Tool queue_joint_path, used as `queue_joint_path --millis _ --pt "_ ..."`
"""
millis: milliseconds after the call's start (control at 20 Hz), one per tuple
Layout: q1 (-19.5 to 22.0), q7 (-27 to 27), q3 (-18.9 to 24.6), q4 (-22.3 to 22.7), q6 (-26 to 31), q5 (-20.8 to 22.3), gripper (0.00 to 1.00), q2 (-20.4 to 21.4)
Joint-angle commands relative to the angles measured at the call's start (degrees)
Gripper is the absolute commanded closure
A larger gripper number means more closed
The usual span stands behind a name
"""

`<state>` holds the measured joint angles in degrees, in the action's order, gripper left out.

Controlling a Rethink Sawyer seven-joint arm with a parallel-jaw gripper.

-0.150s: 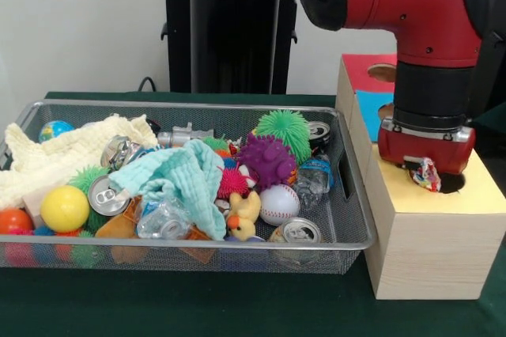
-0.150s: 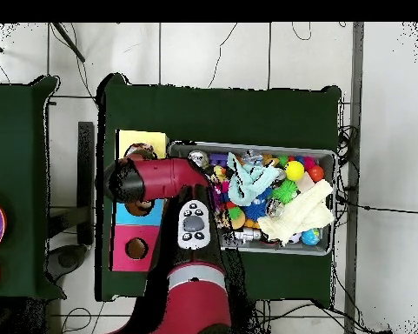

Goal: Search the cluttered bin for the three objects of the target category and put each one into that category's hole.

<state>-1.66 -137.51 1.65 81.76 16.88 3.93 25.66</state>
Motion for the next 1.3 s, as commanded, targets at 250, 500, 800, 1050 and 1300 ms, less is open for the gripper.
queue_joint_path --millis 250,500,800,1050,1300 --pt "7.90 12.45 8.23 6.36 6.33 10.44 0.00 -6.46" --pt "8.54 10.57 8.95 7.02 5.42 11.52 0.00 -5.83" --pt "9.20 10.10 9.82 8.52 6.34 12.25 0.00 -4.47" --pt "8.31 9.16 8.73 8.62 6.78 13.16 0.00 -3.57" --pt "7.72 8.24 7.94 9.42 6.45 13.24 0.00 -2.68"
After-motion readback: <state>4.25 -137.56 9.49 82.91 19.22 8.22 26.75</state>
